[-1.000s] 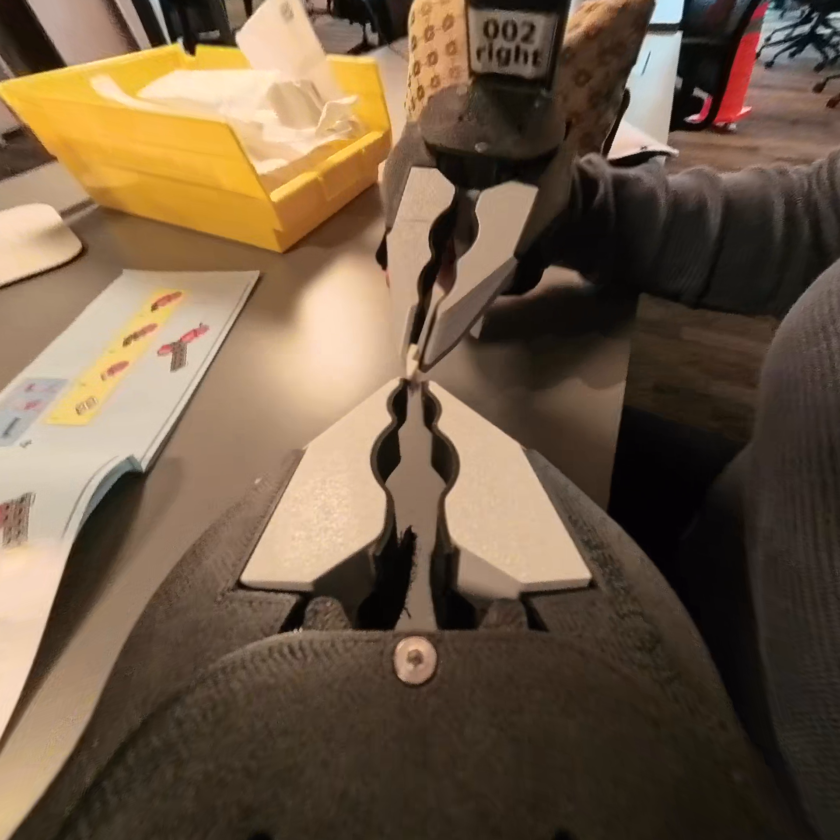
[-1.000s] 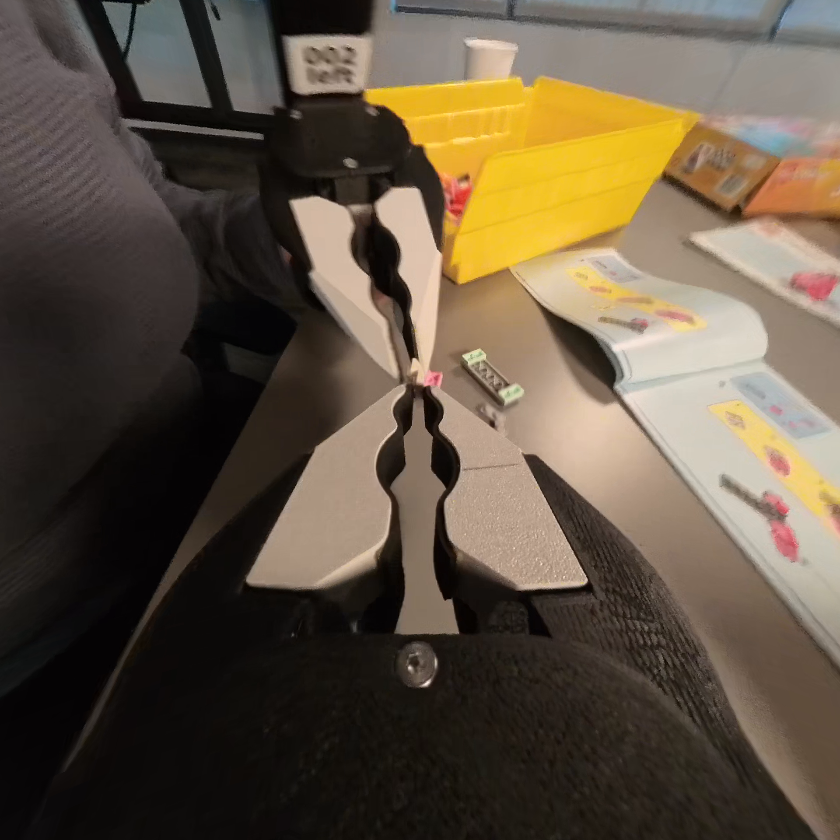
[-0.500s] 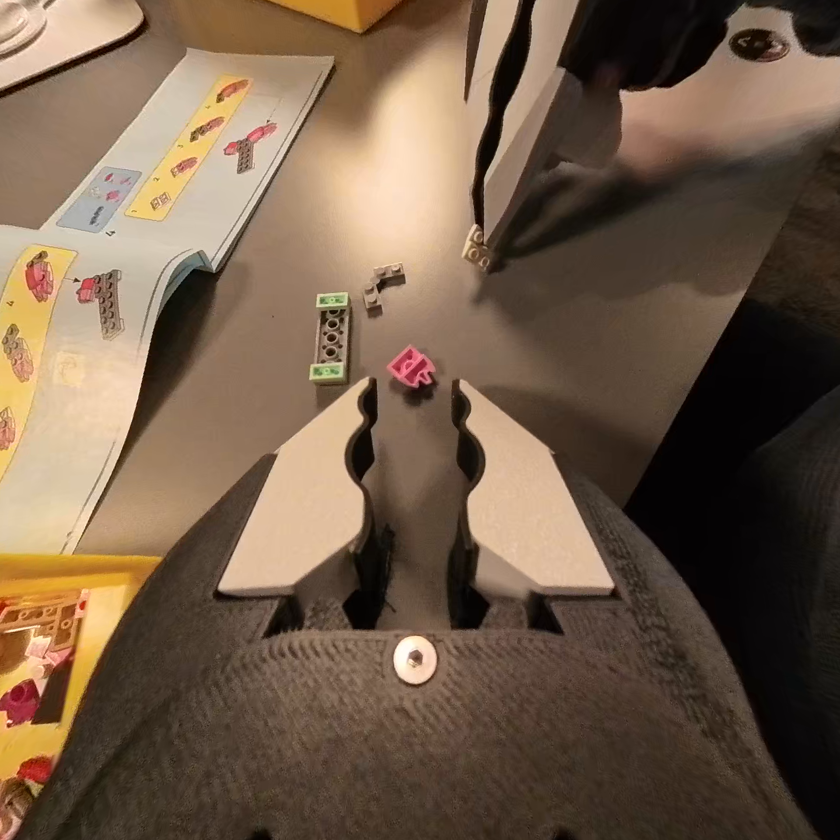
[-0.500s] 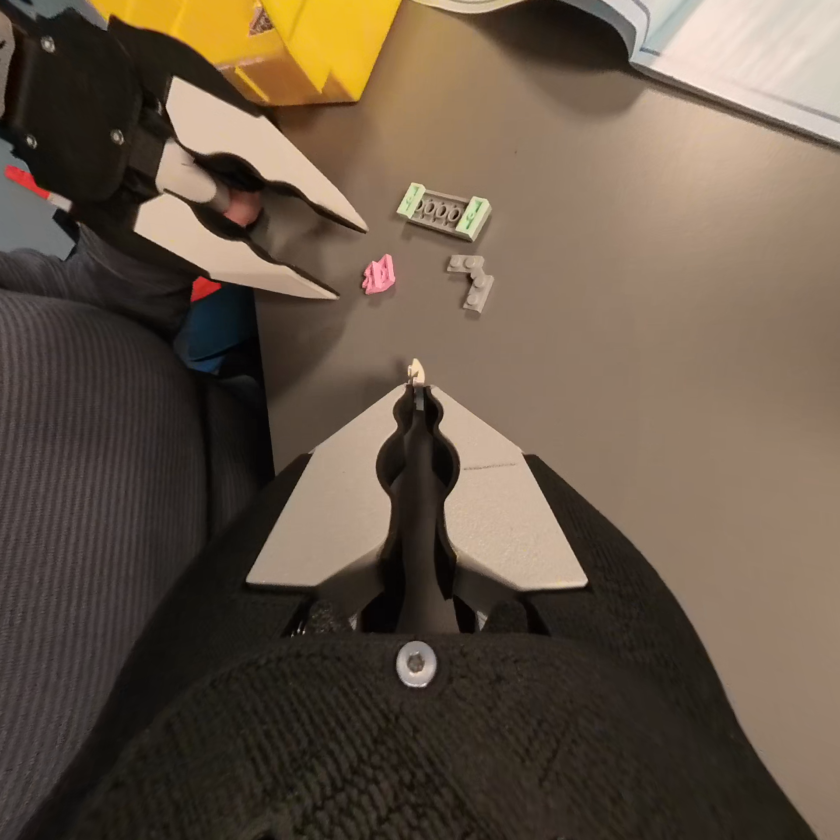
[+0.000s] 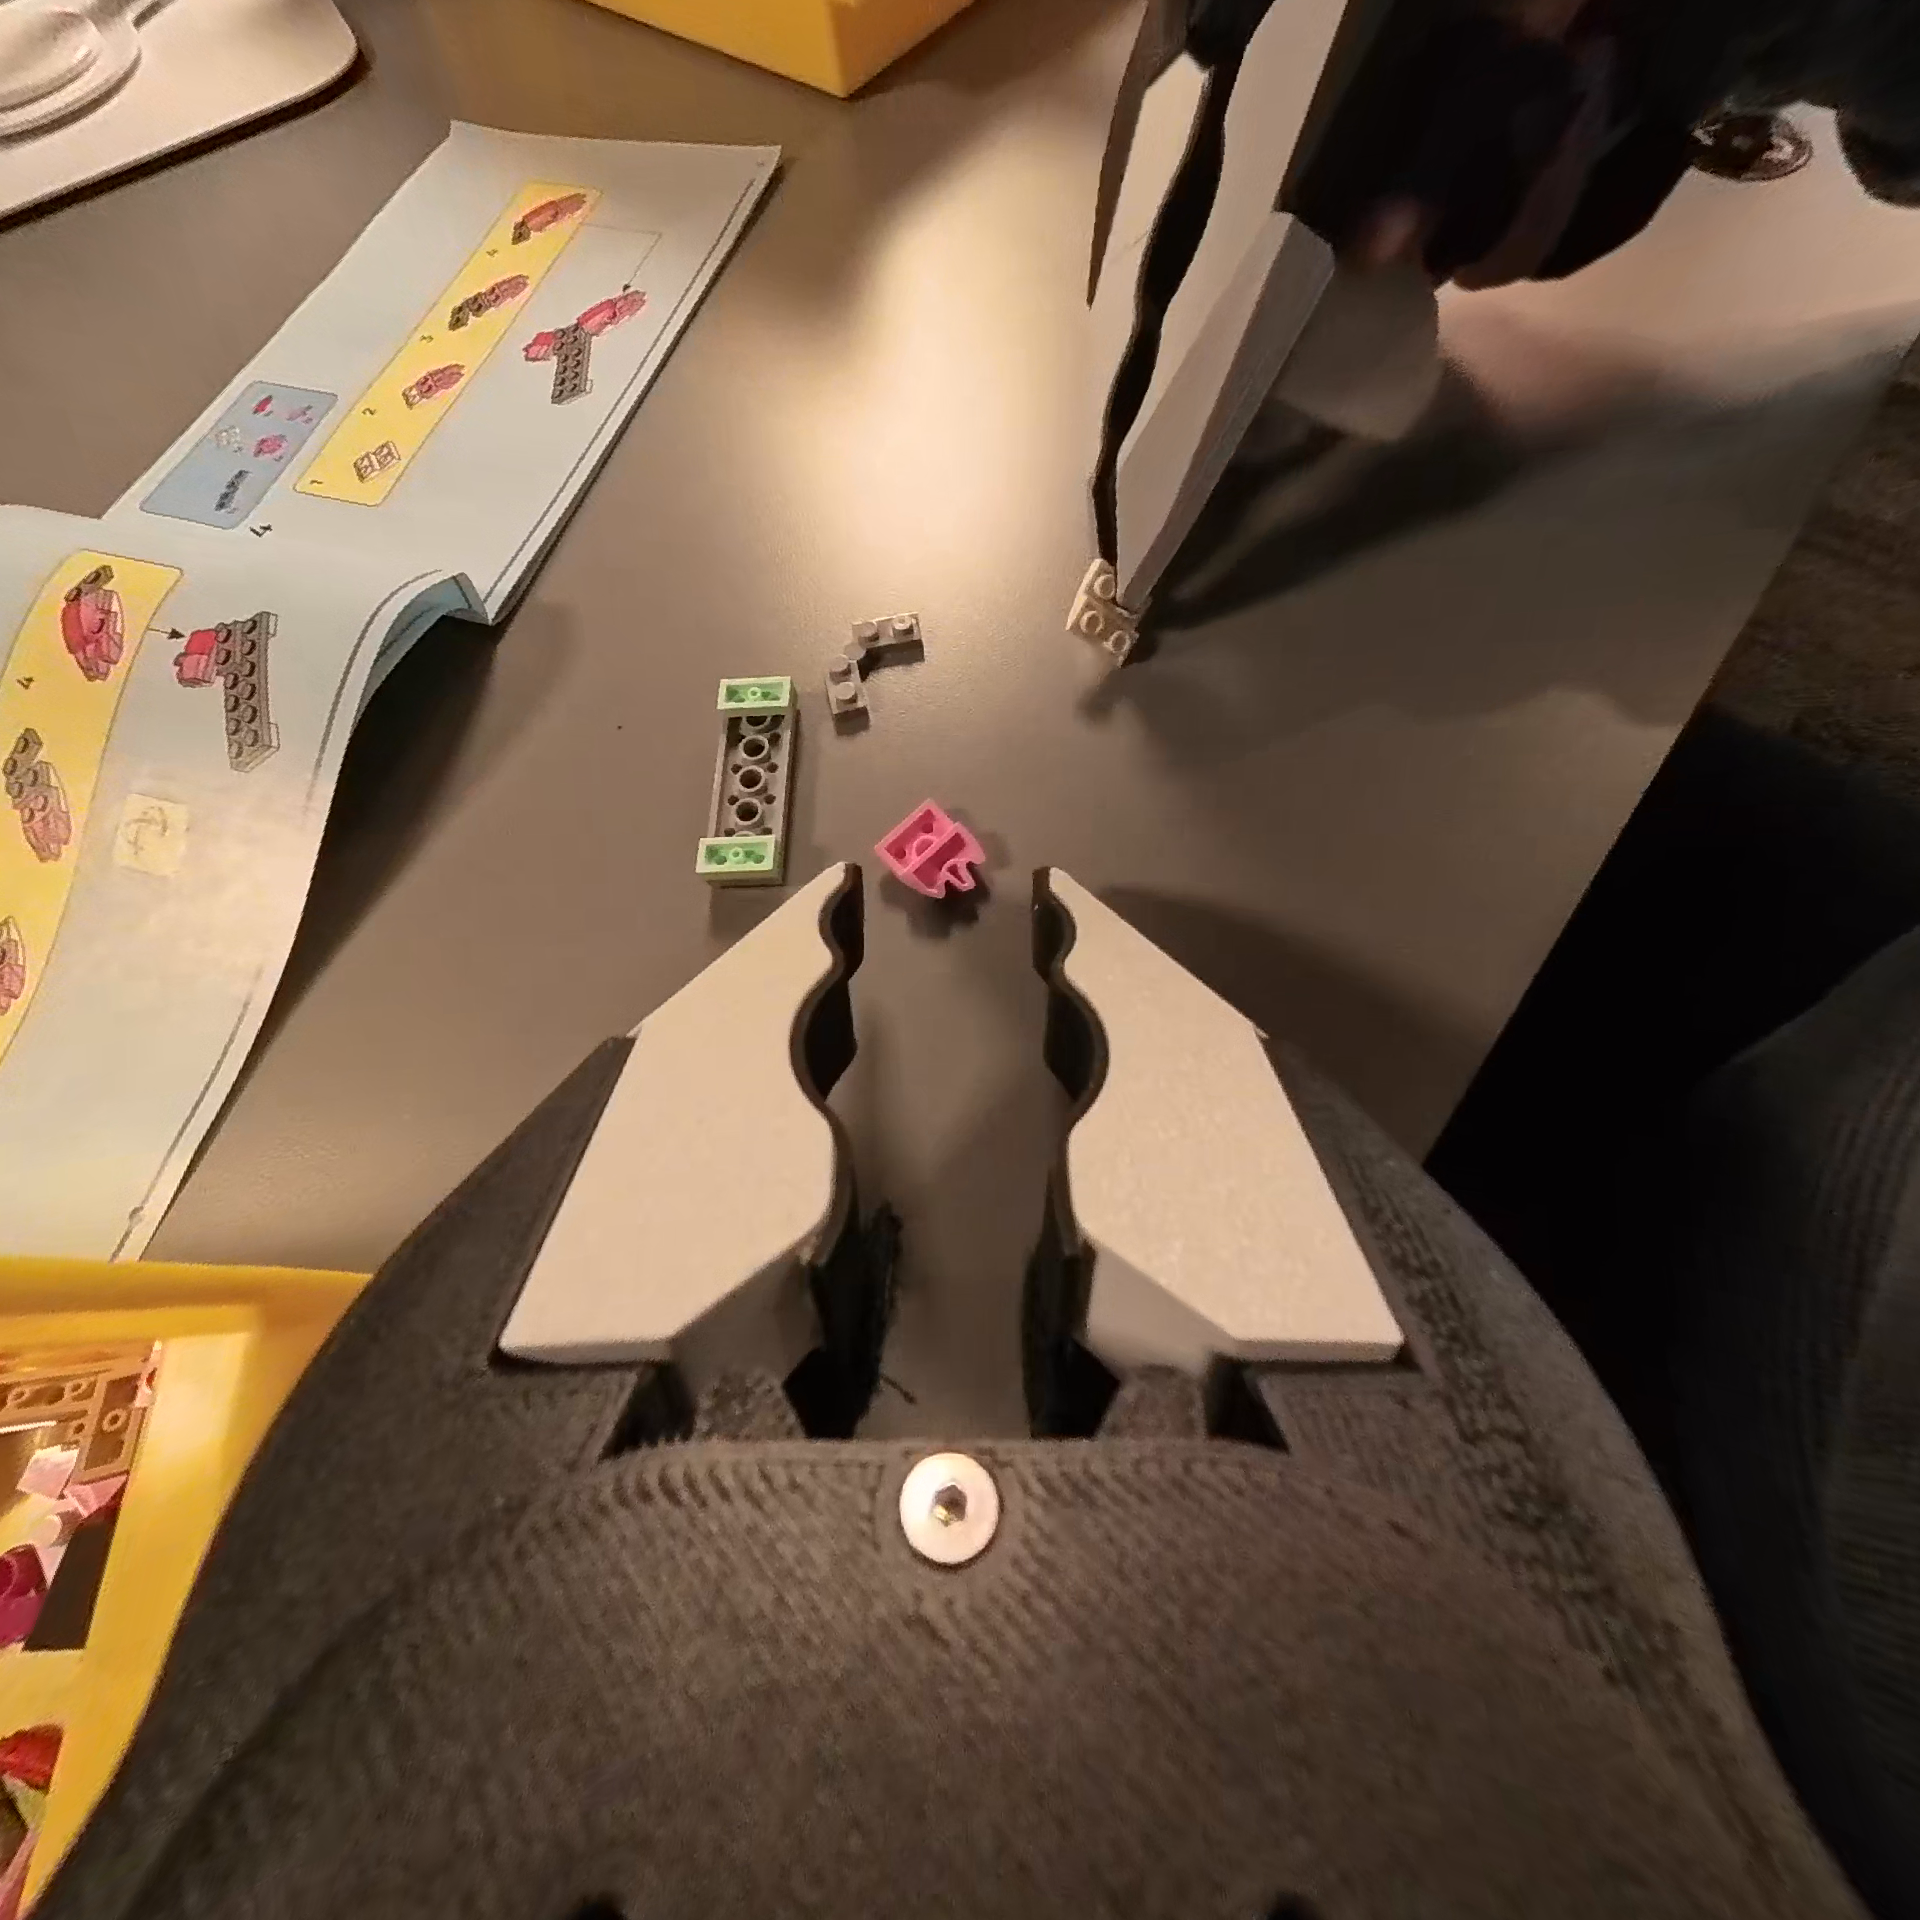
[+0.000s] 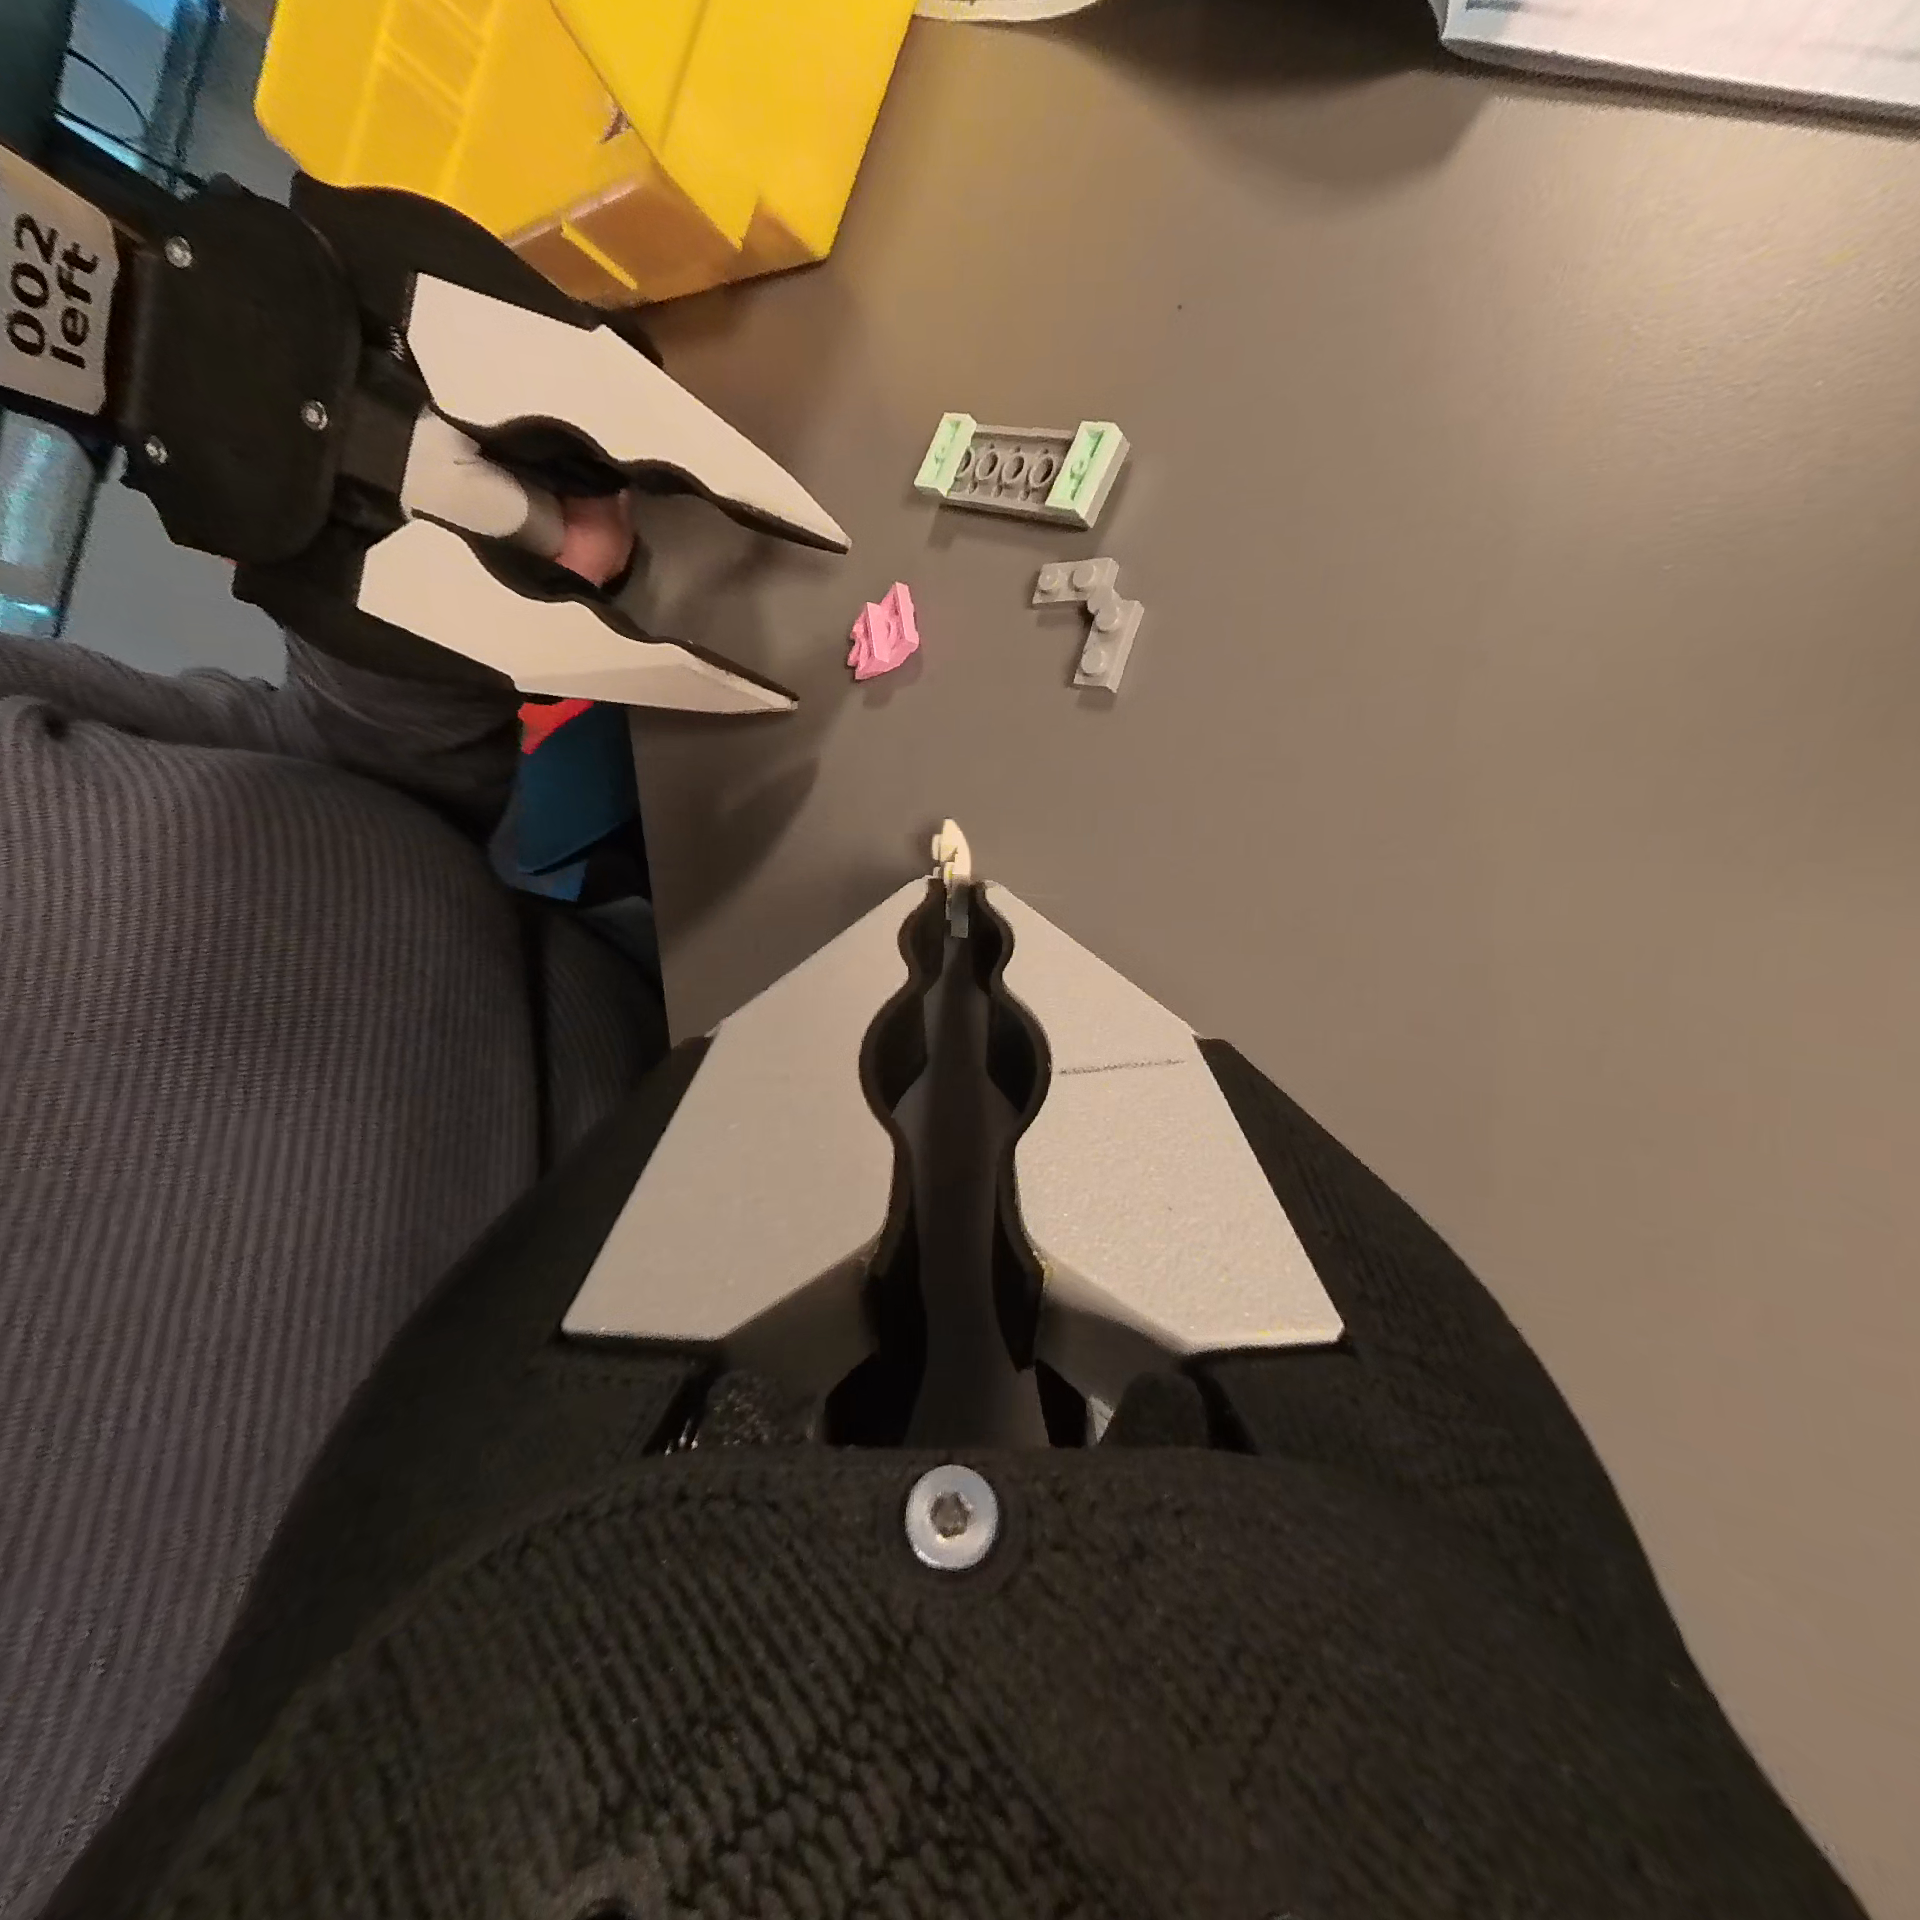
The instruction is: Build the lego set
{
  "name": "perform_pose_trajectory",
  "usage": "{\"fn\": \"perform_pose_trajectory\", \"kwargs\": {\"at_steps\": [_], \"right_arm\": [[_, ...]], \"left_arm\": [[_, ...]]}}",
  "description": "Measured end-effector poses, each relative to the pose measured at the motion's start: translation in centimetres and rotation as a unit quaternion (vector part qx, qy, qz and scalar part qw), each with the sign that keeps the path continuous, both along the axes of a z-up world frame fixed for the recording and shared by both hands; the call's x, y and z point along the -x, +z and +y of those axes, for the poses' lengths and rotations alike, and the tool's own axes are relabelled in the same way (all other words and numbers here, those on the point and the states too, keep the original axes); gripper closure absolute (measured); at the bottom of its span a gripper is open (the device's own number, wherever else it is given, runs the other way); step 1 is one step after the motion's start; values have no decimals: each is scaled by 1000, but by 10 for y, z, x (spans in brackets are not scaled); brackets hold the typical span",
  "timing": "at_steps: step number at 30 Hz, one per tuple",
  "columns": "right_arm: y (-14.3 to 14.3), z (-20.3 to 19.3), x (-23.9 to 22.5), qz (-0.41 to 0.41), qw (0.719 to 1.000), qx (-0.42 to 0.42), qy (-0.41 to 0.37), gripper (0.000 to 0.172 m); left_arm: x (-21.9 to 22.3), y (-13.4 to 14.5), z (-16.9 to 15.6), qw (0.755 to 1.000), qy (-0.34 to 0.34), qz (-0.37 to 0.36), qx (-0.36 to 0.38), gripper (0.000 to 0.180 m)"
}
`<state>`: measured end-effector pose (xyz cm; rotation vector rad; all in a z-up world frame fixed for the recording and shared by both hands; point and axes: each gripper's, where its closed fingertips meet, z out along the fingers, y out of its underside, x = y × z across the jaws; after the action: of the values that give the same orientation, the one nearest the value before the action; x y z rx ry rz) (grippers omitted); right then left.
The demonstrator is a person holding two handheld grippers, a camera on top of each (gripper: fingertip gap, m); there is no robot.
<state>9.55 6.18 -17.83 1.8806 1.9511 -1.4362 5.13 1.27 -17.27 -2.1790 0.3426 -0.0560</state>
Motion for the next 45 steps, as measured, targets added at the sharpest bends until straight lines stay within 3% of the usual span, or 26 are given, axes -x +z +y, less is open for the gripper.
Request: {"fn": "perform_pose_trajectory", "kwargs": {"at_steps": [15, 18, 21, 23, 29, 35, 41, 45], "right_arm": [[-4, 4, 2, -30, 998, -48, -25, 167], [-2, 5, 3, -28, 998, -46, -30, 162], [-1, 5, 3, -16, 998, -59, -26, 158], [0, 4, 2, -5, 997, -71, -18, 154], [1, 10, 4, 39, 990, -135, -5, 145], [5, 7, -3, 62, 984, -167, 11, 146], [-4, 13, -3, 82, 954, -288, 23, 145], [-3, 21, 6, 97, 941, -324, 3, 147]], "left_arm": [[7, -7, 3, 999, 36, 35, 15, 141], [8, -5, 5, 998, 67, 11, 12, 130], [1, -2, 7, 995, 91, -42, 7, 126], [3, -5, 6, 994, 101, -39, 13, 127], [4, -11, 6, 993, 108, -31, 29, 133], [2, -11, 6, 994, 102, -33, 30, 136], [1, -11, 6, 994, 98, -37, 33, 138], [1, -12, 6, 994, 98, -40, 34, 137]]}}
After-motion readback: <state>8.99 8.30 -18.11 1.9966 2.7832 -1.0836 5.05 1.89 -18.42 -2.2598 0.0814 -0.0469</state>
